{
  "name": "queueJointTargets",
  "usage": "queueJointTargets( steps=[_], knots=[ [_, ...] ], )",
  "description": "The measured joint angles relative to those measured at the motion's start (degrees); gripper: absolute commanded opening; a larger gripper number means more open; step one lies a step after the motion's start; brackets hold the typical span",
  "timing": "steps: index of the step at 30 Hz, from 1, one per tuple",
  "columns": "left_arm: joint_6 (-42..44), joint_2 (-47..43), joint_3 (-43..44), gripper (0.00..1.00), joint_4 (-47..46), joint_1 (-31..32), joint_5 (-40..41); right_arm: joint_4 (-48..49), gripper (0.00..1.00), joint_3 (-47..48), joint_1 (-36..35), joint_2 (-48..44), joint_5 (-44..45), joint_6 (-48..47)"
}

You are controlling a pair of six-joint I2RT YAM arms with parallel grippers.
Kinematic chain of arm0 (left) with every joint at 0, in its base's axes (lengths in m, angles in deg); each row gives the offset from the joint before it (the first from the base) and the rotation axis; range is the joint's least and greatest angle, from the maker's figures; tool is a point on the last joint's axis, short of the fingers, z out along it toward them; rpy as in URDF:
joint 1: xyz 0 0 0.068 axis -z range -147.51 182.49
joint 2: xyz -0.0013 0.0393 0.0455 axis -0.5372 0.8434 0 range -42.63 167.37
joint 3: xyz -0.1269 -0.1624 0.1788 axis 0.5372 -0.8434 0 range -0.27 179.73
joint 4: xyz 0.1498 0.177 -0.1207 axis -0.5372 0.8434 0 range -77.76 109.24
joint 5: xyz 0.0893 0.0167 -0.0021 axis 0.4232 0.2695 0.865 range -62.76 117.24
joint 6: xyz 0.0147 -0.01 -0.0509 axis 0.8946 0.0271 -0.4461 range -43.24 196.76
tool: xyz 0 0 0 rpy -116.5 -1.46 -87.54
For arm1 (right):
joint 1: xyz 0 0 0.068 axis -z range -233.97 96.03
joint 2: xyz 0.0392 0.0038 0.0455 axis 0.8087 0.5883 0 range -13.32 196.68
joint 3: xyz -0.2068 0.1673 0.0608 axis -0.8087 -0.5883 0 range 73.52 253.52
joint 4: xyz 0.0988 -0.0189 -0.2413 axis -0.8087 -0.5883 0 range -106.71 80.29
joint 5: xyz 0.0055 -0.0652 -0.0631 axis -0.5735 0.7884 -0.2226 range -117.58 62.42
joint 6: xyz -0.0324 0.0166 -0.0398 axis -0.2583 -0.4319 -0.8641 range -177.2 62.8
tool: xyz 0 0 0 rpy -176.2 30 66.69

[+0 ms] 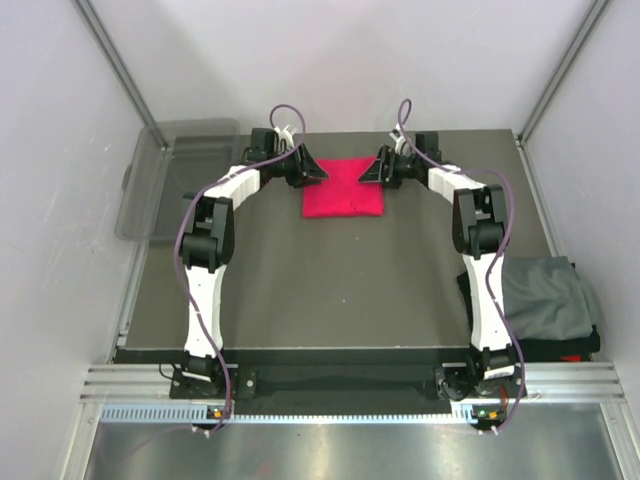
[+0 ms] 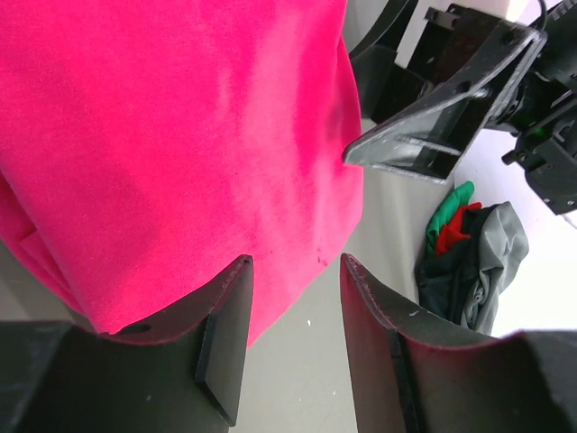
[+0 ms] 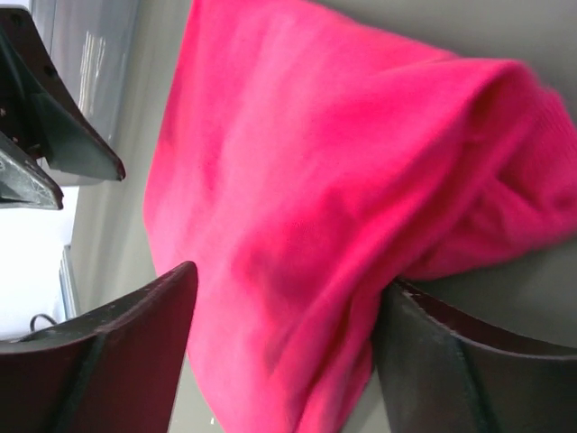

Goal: Fold and stack the t-shirts
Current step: Neatly place the folded tshirt to the corner

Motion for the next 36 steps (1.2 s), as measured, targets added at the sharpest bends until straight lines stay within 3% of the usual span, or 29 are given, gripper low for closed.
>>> queueJointTargets(
  steps=[1,3,4,5,8,9,15,23,30,36],
  knots=[
    [0.0,0.0,0.0,0.48,0.0,0.0,0.0,0.0,0.68,0.0,-0.3,0.1,0.0,0.1],
    [0.0,0.0,0.0,0.48,0.0,0.0,0.0,0.2,0.48,0.3,-1.0,0.6,0.0,0.3],
    [0.0,0.0,0.0,0.48,0.1,0.0,0.0,0.1,0.3,0.3,-1.4,0.9,0.3,0.3],
    [0.1,-0.1,0.0,0.48,0.2,0.0,0.0,-0.2,0.21,0.3,-1.6,1.1,0.2,0.3],
    [0.3,-0.7,-0.2,0.48,0.9,-0.1,0.0,-1.1,0.02,-0.3,-2.2,1.6,0.8,-0.5],
    [0.5,-1.6,-0.8,0.48,1.1,-0.1,0.2,-1.3,0.0,-0.6,-2.2,1.6,0.8,-1.1],
    [2.6,-12.7,-7.1,0.48,3.0,-1.8,2.6,-4.8,0.0,-10.1,-2.3,-6.4,3.0,-8.0],
    [5.9,-31.0,-13.3,0.51,3.3,-4.5,7.1,-21.9,0.0,-22.5,-2.9,-27.0,6.2,-23.2],
    [6.9,-37.1,-17.8,0.52,3.0,-4.2,9.7,-34.2,0.0,-39.0,-3.7,-45.2,11.9,-34.8],
    [7.5,-39.8,-20.0,0.53,3.1,-4.2,11.9,-37.9,0.0,-49.0,-3.5,-62.8,20.8,-38.8]
  ],
)
